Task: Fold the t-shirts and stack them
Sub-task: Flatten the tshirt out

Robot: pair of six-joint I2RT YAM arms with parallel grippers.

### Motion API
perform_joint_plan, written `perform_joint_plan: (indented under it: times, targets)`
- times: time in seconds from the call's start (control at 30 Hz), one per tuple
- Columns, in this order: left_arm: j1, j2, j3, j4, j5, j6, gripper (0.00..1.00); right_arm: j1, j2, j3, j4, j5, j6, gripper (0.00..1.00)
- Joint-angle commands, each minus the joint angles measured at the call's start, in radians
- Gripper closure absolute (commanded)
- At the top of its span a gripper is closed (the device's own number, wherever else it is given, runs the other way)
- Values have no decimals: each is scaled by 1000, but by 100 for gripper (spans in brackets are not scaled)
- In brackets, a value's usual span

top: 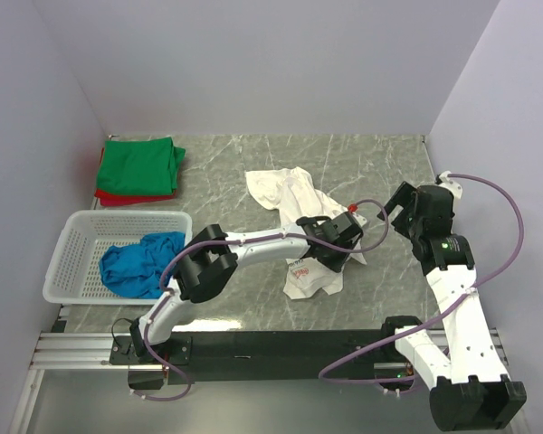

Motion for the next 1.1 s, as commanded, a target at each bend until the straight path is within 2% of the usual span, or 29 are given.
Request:
perform_joint_plan:
  times: [0.0, 0.03, 0.13, 0.17, 0.33, 0.5, 0.67, 0.8, 0.93, 1.07]
  targets:
    - [4, 21, 18, -9, -79, 33, 73, 3, -21, 22, 12, 1, -1, 2]
    - [9, 20, -10, -4, -79, 27, 84, 3, -21, 22, 14, -1, 2, 2]
    - [35, 3, -47, 17, -58, 13, 98, 4, -16, 23, 17, -5, 2, 2]
    - [41, -18, -74, 28, -51, 1, 99, 6, -15, 23, 19, -2, 1, 2]
    - [115, -104, -120, 79, 5, -54, 100, 6, -9, 20, 23, 5, -3, 2]
    - [224, -267, -136, 102, 30, -151, 99, 6, -4, -30, 45, -16, -6, 2]
    - [322, -385, -172, 124, 82, -231, 100, 12, 25, -100, 110, -97, -55, 6]
    - [460, -474, -253, 131, 61, -329, 100, 23, 63, -112, 135, -204, -134, 8]
    - [557, -561, -372, 154, 19, -390, 100, 76, 148, -92, 112, -255, -206, 13]
    - [607, -565, -409, 71, -65, -426, 100, 220, 221, -93, 83, -237, -245, 14]
